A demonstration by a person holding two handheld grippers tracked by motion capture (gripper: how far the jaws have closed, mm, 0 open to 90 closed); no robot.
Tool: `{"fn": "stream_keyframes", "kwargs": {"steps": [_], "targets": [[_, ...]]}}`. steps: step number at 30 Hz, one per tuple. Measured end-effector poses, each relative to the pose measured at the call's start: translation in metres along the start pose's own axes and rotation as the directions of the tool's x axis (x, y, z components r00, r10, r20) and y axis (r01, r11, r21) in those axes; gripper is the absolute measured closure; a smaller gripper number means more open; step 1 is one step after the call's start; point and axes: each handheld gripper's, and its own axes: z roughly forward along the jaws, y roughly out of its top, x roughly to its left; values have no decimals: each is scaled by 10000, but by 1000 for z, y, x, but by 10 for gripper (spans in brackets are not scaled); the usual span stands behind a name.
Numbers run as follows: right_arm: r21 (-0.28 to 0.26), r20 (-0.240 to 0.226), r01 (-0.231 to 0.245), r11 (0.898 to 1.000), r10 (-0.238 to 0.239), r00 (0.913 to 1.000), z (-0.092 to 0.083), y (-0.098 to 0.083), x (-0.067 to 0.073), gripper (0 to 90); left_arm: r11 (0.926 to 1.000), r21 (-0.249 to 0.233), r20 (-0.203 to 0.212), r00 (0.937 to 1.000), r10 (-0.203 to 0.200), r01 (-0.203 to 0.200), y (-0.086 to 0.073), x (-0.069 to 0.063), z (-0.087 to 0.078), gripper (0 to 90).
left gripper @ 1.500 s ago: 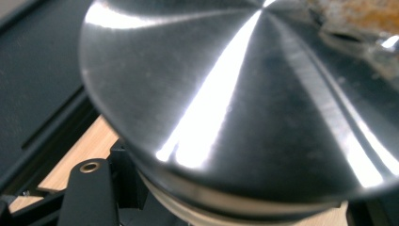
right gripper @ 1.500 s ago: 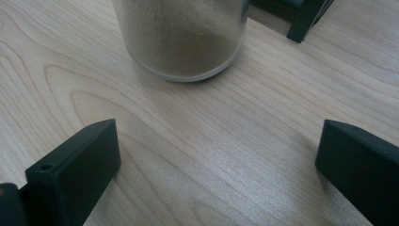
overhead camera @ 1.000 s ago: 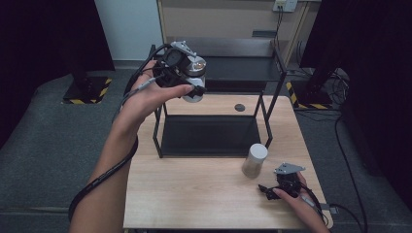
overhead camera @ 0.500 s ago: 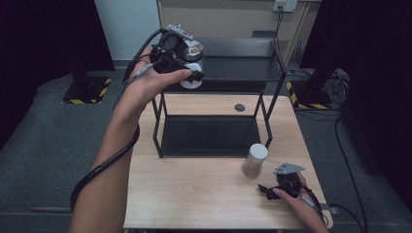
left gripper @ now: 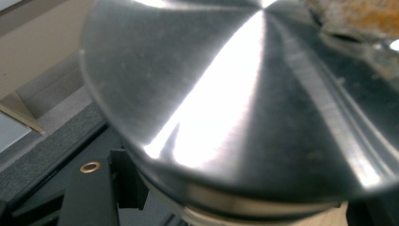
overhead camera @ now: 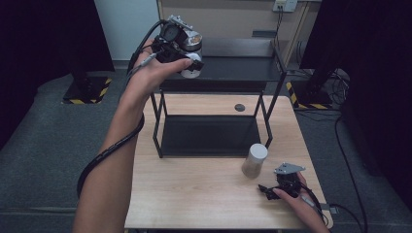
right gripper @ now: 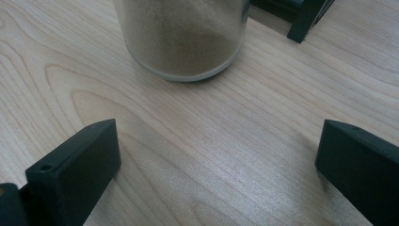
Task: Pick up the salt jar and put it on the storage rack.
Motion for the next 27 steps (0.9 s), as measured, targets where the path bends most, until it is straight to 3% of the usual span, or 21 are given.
{"fn": "stream_keyframes", "kwargs": {"steps": [11, 23, 26, 27], "targets": [[0, -14, 9, 10000, -9, 10000, 0, 0, 0, 14, 9998, 48, -188, 9997, -183, 184, 2, 10, 19, 295], [1, -22, 8, 10000, -8, 10000, 0, 0, 0, 15, 9966, 73, -242, 9963, -821, 823, -12, 27, 39, 295], [2, -22, 7, 10000, -7, 10000, 0, 0, 0, 14, 9952, 301, -281, 9953, -927, 935, -12, 29, 42, 295], [2, -23, 8, 10000, -8, 10000, 0, 0, 0, 15, 9942, 237, -137, 9944, -1049, 1052, -14, 31, 43, 295]]}}
